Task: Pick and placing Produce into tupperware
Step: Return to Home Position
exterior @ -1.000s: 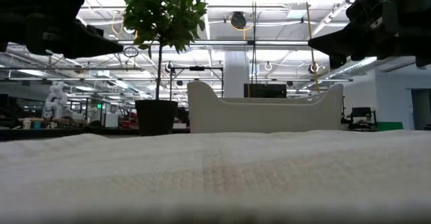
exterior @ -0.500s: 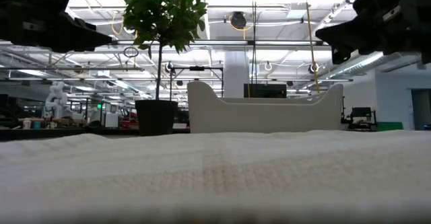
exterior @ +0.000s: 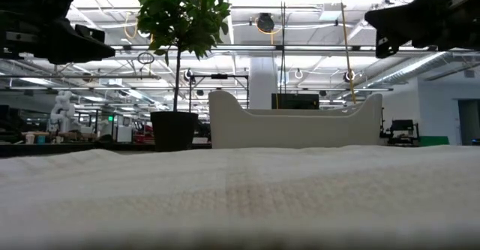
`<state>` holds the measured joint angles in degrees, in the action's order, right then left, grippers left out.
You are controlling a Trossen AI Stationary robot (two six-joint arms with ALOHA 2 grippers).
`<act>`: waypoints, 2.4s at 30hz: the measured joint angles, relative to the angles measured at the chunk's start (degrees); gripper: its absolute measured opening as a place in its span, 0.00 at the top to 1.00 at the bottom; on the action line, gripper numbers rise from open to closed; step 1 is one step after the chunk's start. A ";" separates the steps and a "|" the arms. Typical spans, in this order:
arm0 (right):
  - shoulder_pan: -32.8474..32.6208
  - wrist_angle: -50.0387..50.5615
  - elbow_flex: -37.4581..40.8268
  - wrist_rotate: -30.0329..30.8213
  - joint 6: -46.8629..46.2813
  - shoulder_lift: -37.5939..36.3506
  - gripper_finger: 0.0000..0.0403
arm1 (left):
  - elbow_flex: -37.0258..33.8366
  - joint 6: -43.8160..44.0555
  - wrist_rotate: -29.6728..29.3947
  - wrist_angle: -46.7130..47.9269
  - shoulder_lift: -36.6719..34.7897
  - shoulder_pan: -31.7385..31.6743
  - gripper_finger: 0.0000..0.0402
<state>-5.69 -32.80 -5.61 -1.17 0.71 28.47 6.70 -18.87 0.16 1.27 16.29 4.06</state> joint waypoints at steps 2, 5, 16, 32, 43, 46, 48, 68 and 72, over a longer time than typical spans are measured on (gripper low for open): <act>-0.77 0.17 0.00 0.10 0.37 -0.94 1.00 | 0.00 -0.33 -0.02 0.52 0.00 0.37 1.00; -1.51 1.57 -0.02 2.60 0.46 -2.68 1.00 | 0.00 -0.53 -0.08 0.56 -0.65 0.57 1.00; -1.66 11.55 -0.02 8.90 3.78 -12.07 1.00 | 0.00 -0.09 -3.43 3.81 -6.55 0.54 1.00; 2.65 16.80 -0.02 13.11 3.73 -15.11 1.00 | 0.00 1.57 -0.73 5.29 -7.45 -3.65 1.00; 2.69 21.59 -0.02 8.33 -1.06 -18.99 1.00 | 0.00 6.24 2.53 6.14 -7.43 -6.20 1.00; 2.69 23.60 -0.02 8.37 -1.20 -19.20 1.00 | 0.00 7.16 1.01 6.60 -7.41 -6.41 1.00; 2.71 23.52 0.28 8.57 -1.55 -19.23 1.00 | 0.00 7.40 0.09 6.59 -7.41 -6.41 1.00; 2.71 23.34 2.25 8.80 -0.46 -19.21 1.00 | 0.00 6.94 -0.33 7.20 -7.41 -6.41 0.99; 2.71 23.37 2.29 8.97 1.06 -19.16 1.00 | 0.00 6.94 -0.32 7.18 -7.41 -6.41 1.00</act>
<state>-2.98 -9.43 -3.31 7.80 1.78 9.30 6.70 -11.92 -0.15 8.45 8.88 -2.35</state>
